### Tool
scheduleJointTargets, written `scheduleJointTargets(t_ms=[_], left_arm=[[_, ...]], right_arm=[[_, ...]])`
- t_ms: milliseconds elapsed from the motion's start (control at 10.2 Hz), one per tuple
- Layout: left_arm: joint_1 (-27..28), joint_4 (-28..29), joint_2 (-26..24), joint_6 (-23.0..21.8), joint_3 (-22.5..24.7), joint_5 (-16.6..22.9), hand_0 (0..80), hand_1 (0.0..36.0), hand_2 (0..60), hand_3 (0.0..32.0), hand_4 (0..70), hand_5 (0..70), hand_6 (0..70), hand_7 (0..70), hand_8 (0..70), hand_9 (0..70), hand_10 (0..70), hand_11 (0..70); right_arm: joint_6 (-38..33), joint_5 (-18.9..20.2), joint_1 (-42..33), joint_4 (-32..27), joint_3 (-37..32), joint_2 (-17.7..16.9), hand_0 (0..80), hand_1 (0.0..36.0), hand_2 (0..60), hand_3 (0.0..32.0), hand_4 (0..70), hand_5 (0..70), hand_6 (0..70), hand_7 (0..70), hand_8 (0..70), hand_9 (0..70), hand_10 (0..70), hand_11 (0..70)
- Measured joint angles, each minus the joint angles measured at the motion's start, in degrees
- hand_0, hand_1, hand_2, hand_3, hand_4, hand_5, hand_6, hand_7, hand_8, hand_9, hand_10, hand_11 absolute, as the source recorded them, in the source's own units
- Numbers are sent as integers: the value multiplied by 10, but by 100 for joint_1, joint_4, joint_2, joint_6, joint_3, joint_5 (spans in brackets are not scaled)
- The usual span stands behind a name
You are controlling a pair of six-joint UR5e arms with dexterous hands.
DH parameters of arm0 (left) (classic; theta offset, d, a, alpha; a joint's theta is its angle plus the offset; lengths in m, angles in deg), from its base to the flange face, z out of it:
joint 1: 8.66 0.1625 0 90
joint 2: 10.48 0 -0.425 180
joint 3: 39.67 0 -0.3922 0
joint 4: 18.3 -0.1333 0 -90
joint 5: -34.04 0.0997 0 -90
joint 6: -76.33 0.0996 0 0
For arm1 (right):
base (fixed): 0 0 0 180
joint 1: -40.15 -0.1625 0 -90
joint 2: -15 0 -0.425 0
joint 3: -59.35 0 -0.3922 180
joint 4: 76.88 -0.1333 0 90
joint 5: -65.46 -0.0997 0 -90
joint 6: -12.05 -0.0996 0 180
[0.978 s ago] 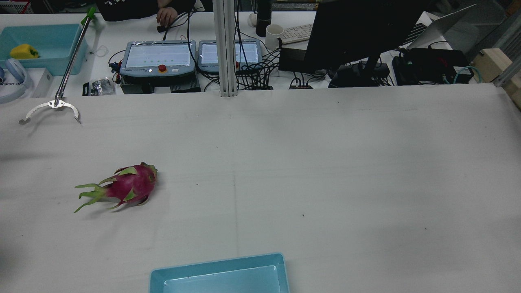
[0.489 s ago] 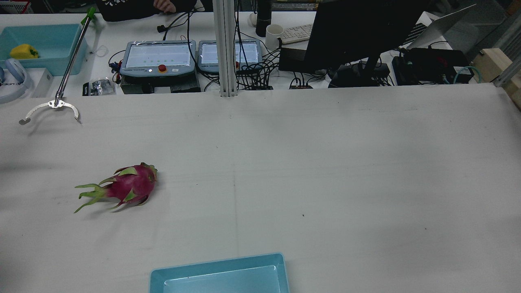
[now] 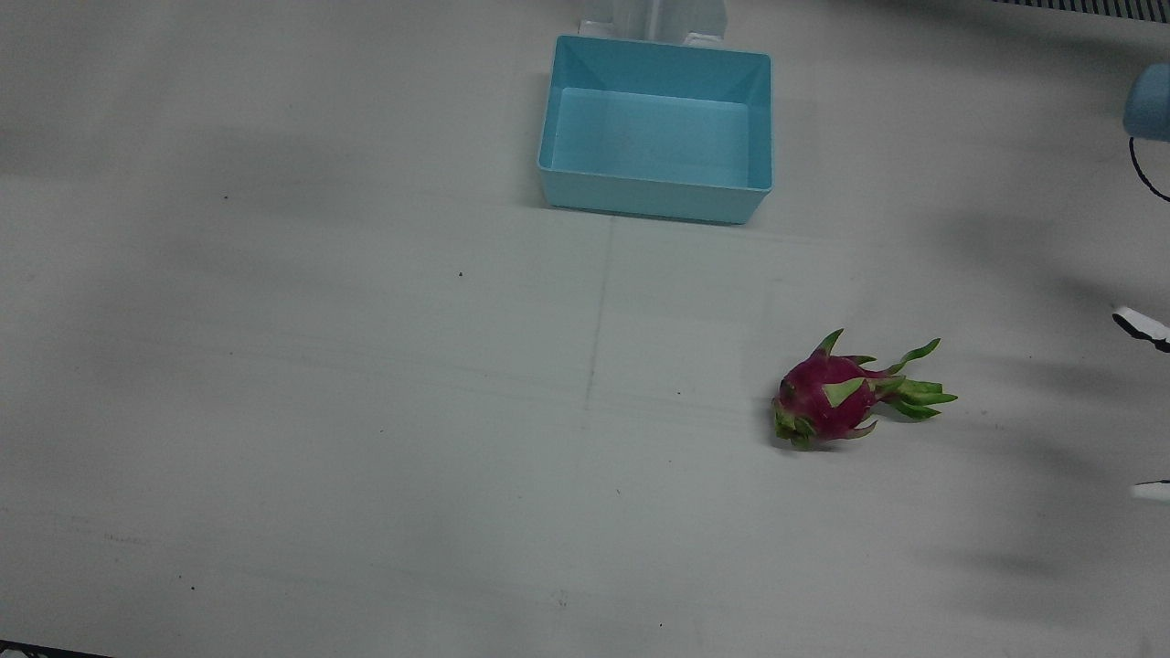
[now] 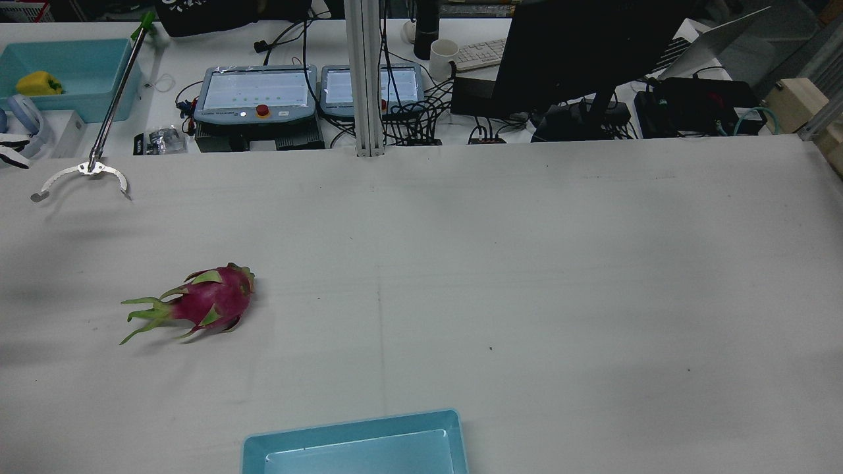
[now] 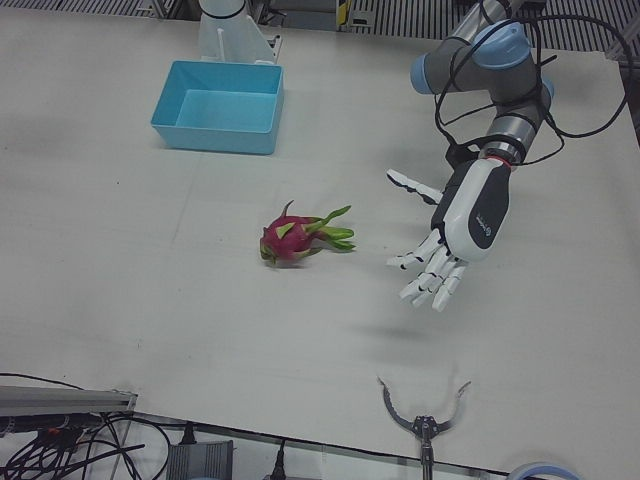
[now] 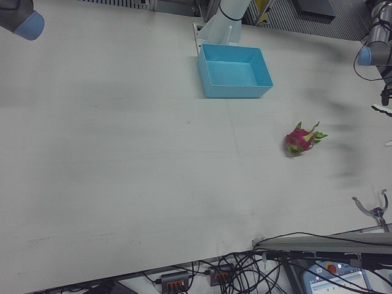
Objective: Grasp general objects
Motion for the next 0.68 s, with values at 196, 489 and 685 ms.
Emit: scheduleJointTargets(t_ms=[196, 489, 685], left_arm=[[373, -236, -22, 603, 79, -148, 509, 125, 22, 150, 83, 318, 56, 173, 145, 43, 30, 54], [1164, -699, -176, 1088, 90, -1039, 514, 139, 42, 242, 50, 282, 28, 145, 135, 25, 37, 65], [1909, -1538, -662, 1254, 42, -1859, 493, 128, 58, 236, 15, 286, 17, 130, 135, 22, 24, 45]], right_arm=[[0, 1, 0, 1, 0, 0, 0, 0, 0, 0, 0, 0, 0, 0, 0, 0, 0, 0], [0, -4, 0, 0, 0, 0, 0, 0, 0, 0, 0, 0, 0, 0, 0, 0, 0, 0], [0, -2, 0, 1, 0, 0, 0, 0, 0, 0, 0, 0, 0, 0, 0, 0, 0, 0]])
